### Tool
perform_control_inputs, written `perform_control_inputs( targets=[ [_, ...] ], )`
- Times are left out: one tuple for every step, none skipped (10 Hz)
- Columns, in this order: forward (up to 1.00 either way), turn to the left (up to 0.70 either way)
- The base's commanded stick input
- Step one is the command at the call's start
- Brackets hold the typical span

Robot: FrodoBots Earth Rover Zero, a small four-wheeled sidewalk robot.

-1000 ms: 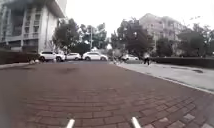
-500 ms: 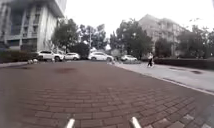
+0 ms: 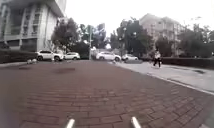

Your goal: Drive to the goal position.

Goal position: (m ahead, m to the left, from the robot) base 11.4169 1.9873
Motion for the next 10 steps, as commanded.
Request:
perform_control_inputs(
  targets=[
    [0.68, 0.0],
    [0.68, 0.0],
    [0.68, 0.0],
    [0.68, 0.0],
    [0.68, 0.0],
    [0.68, 0.0],
    [0.68, 0.0],
    [0.68, 0.0],
    [0.68, 0.0],
    [0.67, 0.0]
  ],
)
